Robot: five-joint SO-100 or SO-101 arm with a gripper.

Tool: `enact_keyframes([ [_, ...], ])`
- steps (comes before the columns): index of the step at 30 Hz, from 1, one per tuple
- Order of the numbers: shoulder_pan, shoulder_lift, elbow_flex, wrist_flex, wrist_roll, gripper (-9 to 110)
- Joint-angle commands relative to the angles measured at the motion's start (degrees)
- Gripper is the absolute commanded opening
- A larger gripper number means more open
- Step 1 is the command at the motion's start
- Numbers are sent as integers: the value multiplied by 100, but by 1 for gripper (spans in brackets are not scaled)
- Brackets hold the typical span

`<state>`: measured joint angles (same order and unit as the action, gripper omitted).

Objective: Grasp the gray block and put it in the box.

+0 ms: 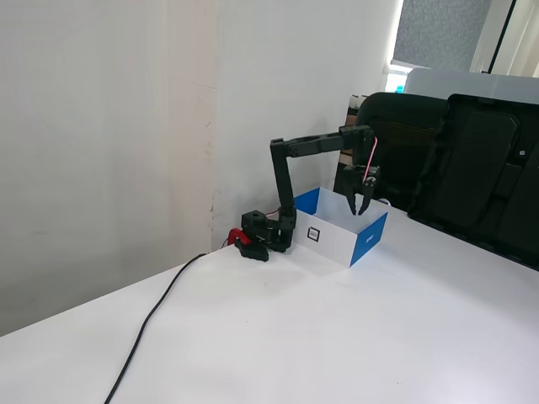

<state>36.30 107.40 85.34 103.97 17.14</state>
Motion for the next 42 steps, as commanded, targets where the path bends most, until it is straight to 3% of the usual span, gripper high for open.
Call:
enact_keyframes([
  [1,-756,650,580,-316,-105,0],
  [15,-2101,1696,2083,-1424,-422,0],
  [26,-3217,3050,3533,-2593,-1274,0],
  [42,-3454,5159,5897,-3946,-2461,0],
])
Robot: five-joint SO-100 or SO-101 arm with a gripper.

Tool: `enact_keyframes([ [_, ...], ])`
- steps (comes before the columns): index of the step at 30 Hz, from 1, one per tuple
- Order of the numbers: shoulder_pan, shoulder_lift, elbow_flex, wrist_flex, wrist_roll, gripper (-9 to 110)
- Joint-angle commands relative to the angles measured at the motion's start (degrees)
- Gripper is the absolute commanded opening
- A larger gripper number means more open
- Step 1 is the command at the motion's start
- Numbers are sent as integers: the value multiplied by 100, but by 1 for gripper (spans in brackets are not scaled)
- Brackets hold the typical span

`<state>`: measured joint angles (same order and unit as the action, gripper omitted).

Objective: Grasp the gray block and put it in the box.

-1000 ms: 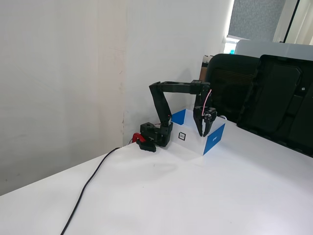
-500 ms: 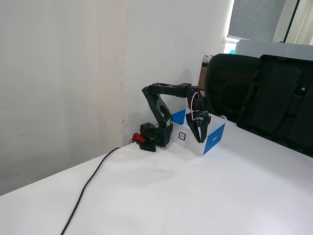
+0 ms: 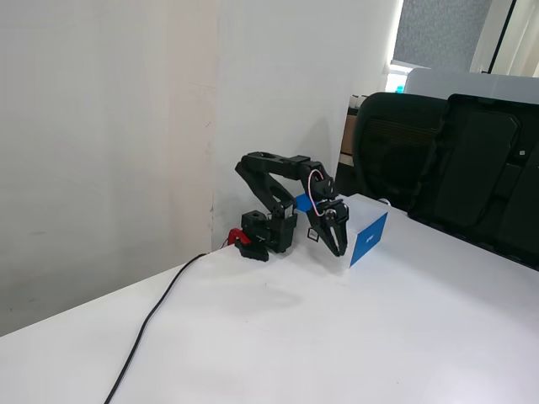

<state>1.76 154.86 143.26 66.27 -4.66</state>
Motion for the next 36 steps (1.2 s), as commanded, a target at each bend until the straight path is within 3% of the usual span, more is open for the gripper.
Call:
enact_keyframes([
  [1,26,519,220,-193,-431,0],
  [13,176,1547,1441,-475,-1028,0],
  [36,246,2795,3322,-800,-958,0],
])
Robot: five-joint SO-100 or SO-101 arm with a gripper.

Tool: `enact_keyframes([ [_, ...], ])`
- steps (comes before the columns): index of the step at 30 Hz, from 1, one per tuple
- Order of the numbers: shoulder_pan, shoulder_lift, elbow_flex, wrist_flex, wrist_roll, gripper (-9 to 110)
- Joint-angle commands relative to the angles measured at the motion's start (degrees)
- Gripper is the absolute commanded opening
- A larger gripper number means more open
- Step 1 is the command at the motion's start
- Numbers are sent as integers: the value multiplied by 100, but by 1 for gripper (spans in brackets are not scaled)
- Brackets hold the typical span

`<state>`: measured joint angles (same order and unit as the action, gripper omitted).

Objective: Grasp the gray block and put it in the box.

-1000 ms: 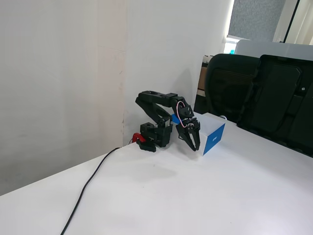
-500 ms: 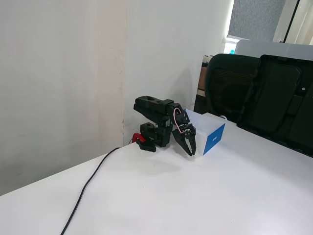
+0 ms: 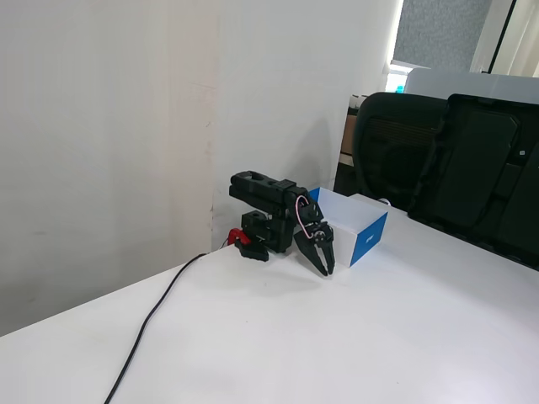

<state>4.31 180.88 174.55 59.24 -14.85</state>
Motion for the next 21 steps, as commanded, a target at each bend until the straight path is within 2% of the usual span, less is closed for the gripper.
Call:
enact_keyframes([
  [1,-35,272,220,-53,114,0],
  [21,-624,1362,413,642,896,0],
])
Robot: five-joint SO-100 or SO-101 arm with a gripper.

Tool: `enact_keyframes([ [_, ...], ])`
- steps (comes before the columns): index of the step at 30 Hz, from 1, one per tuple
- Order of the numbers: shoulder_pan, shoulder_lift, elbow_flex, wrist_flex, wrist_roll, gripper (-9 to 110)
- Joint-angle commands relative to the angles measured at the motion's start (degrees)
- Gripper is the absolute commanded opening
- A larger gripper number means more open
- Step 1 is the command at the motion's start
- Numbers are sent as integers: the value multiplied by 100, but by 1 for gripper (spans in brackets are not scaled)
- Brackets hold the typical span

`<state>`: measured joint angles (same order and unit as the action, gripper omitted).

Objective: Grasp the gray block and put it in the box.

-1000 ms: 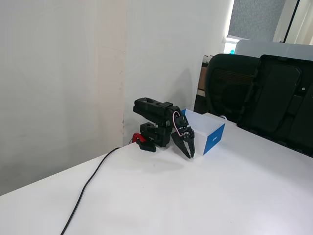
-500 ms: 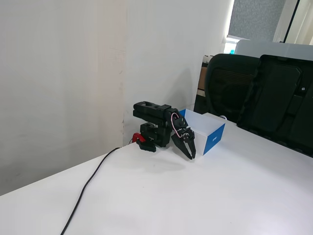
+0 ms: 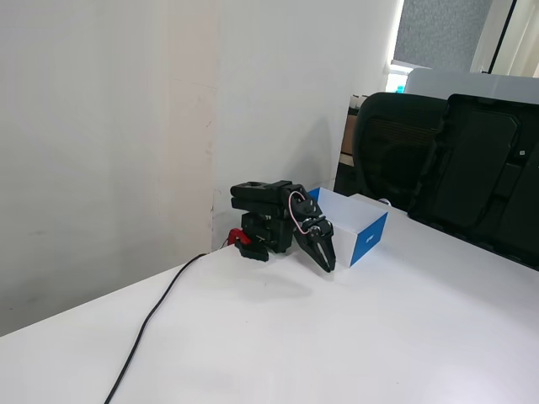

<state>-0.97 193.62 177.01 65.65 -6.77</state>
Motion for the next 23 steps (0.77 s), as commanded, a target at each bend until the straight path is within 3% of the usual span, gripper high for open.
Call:
enact_keyframes([
  [1,-105,88,167,0,97,0],
  [23,-237,88,167,26,114,0],
])
